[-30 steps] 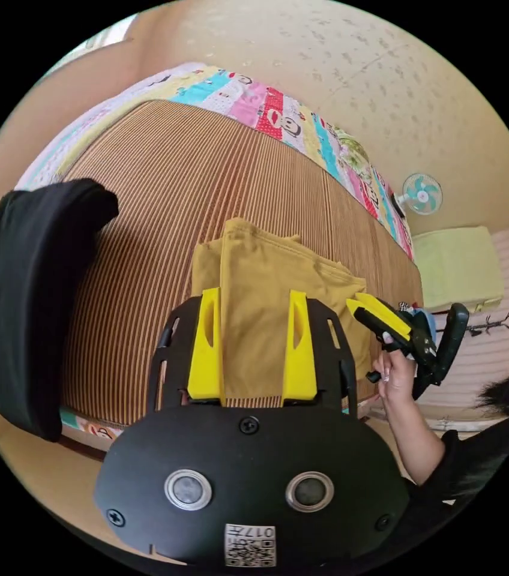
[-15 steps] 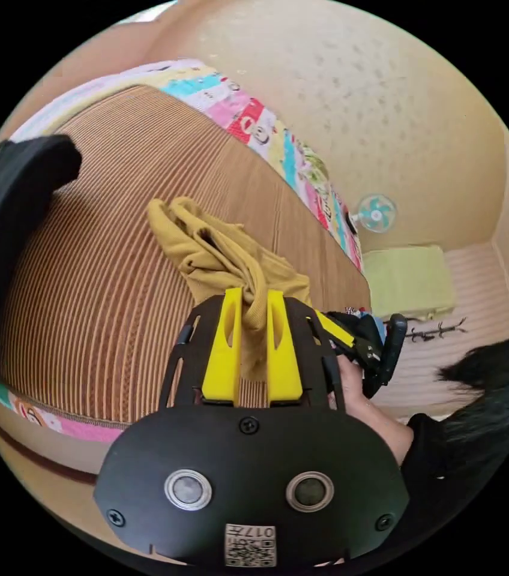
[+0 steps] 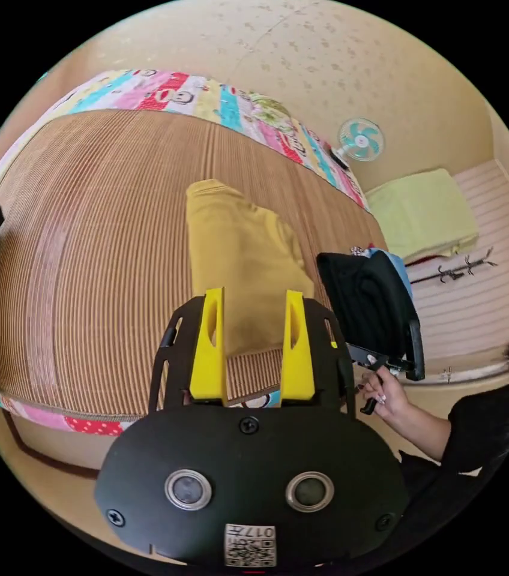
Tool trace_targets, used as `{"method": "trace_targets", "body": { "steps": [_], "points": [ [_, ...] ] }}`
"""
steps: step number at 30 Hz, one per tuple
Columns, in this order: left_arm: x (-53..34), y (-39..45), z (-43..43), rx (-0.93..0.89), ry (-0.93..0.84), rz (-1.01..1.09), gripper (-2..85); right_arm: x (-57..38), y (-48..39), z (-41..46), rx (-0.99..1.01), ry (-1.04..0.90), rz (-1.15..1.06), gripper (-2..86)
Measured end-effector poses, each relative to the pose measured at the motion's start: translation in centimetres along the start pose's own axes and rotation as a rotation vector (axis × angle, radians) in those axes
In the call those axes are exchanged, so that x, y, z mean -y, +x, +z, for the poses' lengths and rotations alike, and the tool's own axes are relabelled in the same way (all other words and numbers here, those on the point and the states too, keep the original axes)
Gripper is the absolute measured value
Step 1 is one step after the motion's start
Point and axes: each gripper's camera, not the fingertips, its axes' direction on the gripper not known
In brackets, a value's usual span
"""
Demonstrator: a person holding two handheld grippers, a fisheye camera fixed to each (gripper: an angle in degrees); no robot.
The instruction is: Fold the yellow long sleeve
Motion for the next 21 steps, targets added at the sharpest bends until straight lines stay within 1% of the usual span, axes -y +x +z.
{"method": "trace_targets", "body": {
  "steps": [1,2,3,4,5,6,8,9,11,13,15,16,17,18,20,21],
  "points": [
    [0.0,-1.1,0.7,0.004,-0.030,-0.032,16.0,-0.2,1.3,0.7,0.117,-0.020,0.038,14.4],
    [-0.1,-2.9,2.6,-0.021,-0.108,-0.084,15.9,-0.3,2.6,1.8,0.241,-0.039,0.085,15.7],
    [-0.3,-3.9,4.8,-0.111,-0.194,-0.114,15.0,-0.4,3.3,2.5,0.300,-0.046,0.114,16.4],
    [-0.4,-4.1,5.8,-0.185,-0.227,-0.128,14.1,-0.6,4.5,3.9,0.411,-0.054,0.182,17.8],
    [-0.9,-4.6,6.8,-0.307,-0.233,-0.196,11.9,-0.7,5.6,5.4,0.514,-0.054,0.253,19.0],
    [-1.4,-4.7,7.1,-0.362,-0.242,-0.252,9.3,-0.8,6.2,6.2,0.566,-0.053,0.291,19.6],
    [-2.1,-3.0,6.5,-0.429,-0.246,-0.235,6.6,-0.4,7.5,8.7,0.764,-0.018,0.422,22.3],
    [-2.5,-0.9,5.5,-0.460,-0.239,-0.180,6.1,-0.2,7.6,9.2,0.811,-0.002,0.443,22.8],
    [-3.1,3.2,3.6,-0.466,-0.262,-0.069,5.6,2.1,7.0,10.3,0.971,0.049,0.463,23.2],
    [-3.7,7.3,1.5,-0.461,-0.276,0.040,5.4,4.5,5.5,10.2,1.081,0.036,0.404,20.9],
    [-4.0,12.7,-2.1,-0.427,-0.234,0.199,5.8,6.6,3.4,7.9,1.116,0.042,0.275,19.9],
    [-3.9,14.1,-3.1,-0.417,-0.228,0.264,6.4,7.7,1.7,5.6,1.121,0.038,0.160,19.2],
    [-3.7,17.1,-5.0,-0.390,-0.220,0.408,7.6,8.6,0.1,2.6,1.124,0.043,0.047,18.6],
    [-3.7,19.9,-7.0,-0.376,-0.204,0.541,9.0,8.9,-0.5,1.0,1.130,0.050,-0.004,18.2],
    [-3.8,23.1,-9.9,-0.408,-0.156,0.670,10.0,9.8,-2.3,-6.4,1.142,0.105,-0.179,16.9],
    [-3.9,24.5,-11.5,-0.444,-0.109,0.708,10.2,9.9,-2.4,-8.4,1.136,0.124,-0.215,16.6]
  ]
}}
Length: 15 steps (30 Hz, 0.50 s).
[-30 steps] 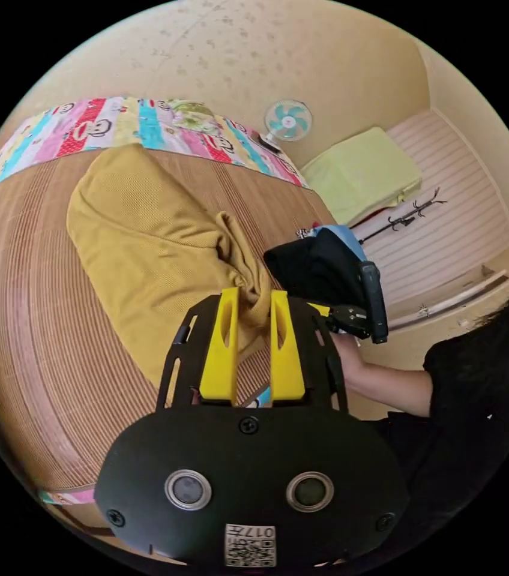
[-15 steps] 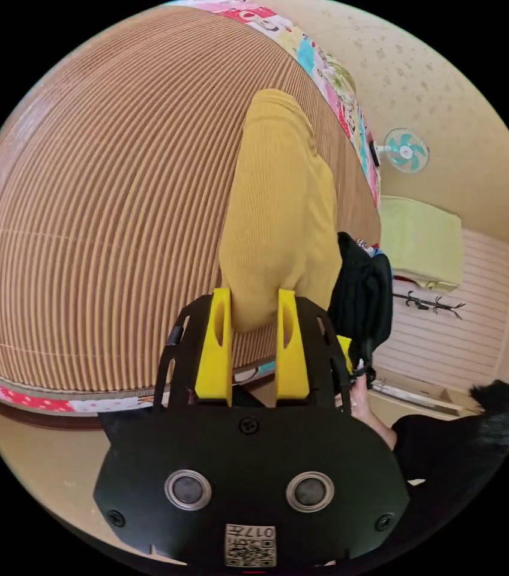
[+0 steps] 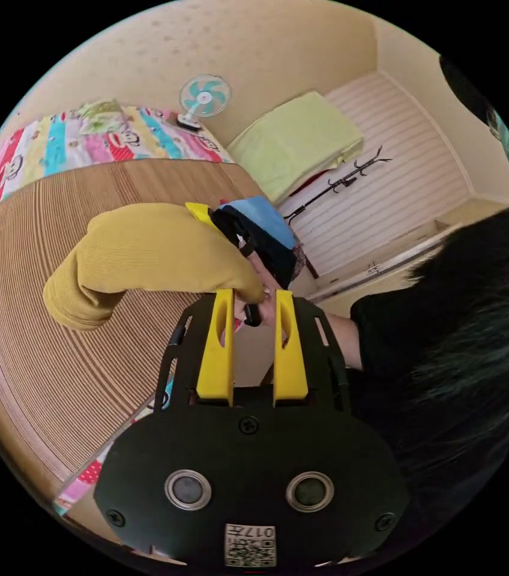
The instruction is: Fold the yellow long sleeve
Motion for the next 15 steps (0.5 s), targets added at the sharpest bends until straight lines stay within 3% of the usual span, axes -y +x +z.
{"method": "trace_targets", "body": {
  "steps": [3,6,9,11,15],
  "points": [
    [1.6,2.7,-1.6,-0.021,0.077,0.072,10.3,1.9,-7.1,-4.7,-0.086,0.005,-0.114,14.8],
    [2.4,3.5,-1.8,0.041,0.057,0.056,10.8,2.0,-10.4,-10.9,-0.296,0.030,-0.131,12.8],
    [2.3,3.1,-2.9,0.052,0.066,-0.005,11.3,0.0,-8.3,-19.3,-0.633,0.096,0.146,11.0],
    [1.9,2.7,-4.3,0.079,0.071,-0.047,11.4,-4.0,-9.2,-24.8,-0.996,0.217,0.397,10.9],
    [-0.6,0.7,-9.0,0.348,0.071,-0.193,11.3,-7.9,-15.4,-23.0,-1.444,0.227,0.371,9.0]
  ]
}}
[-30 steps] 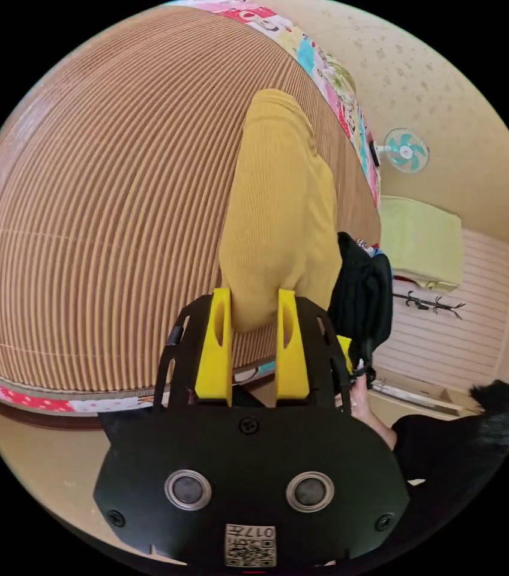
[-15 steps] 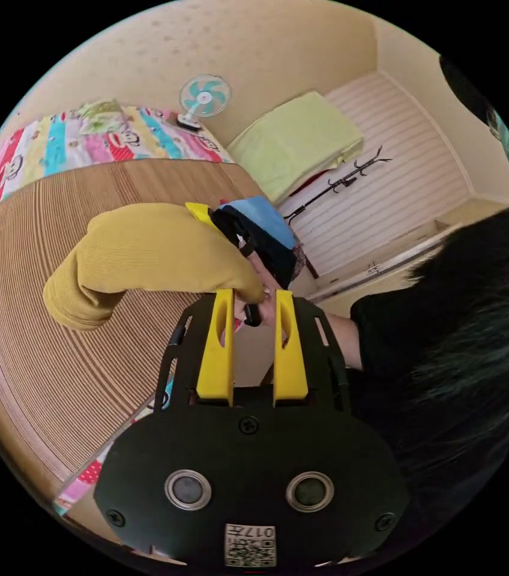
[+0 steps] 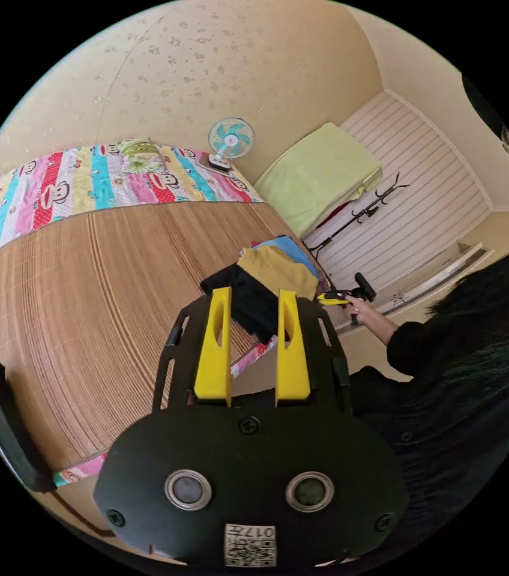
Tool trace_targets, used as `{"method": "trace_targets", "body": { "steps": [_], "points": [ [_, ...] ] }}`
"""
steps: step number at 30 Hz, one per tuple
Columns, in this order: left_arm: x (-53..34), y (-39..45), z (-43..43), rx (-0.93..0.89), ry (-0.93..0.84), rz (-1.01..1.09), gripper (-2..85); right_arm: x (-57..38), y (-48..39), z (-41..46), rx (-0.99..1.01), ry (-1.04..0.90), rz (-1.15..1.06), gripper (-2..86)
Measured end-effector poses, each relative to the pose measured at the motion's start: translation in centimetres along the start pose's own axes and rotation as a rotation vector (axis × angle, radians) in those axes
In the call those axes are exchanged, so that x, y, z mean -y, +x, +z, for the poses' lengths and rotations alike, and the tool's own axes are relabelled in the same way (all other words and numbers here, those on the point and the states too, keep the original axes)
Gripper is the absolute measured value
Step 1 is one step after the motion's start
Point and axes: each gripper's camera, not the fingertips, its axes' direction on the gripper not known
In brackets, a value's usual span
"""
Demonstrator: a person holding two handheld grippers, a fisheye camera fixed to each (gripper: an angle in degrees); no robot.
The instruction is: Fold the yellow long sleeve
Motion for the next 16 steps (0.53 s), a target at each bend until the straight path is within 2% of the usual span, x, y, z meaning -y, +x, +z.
{"method": "trace_targets", "body": {
  "steps": [2,5,10,12,16],
  "points": [
    [-1.4,-2.6,-0.9,0.172,-0.018,-0.060,10.6,-3.5,-4.3,-1.2,-0.166,0.103,-0.072,8.0],
    [-4.4,-8.5,-2.4,0.392,-0.050,-0.169,7.6,-6.6,-12.1,0.2,-0.189,0.184,-0.249,5.7],
    [-9.7,-21.3,-7.4,0.557,-0.001,-0.477,8.9,-9.1,-23.7,3.8,0.050,0.202,-0.410,4.4],
    [-12.3,-28.5,-8.5,0.633,-0.081,-0.613,10.6,-9.6,-27.3,5.2,0.125,0.174,-0.414,5.0],
    [-15.9,-37.5,-8.6,0.660,-0.204,-0.730,12.3,-11.5,-33.9,7.5,0.217,0.121,-0.416,6.6]
  ]
}}
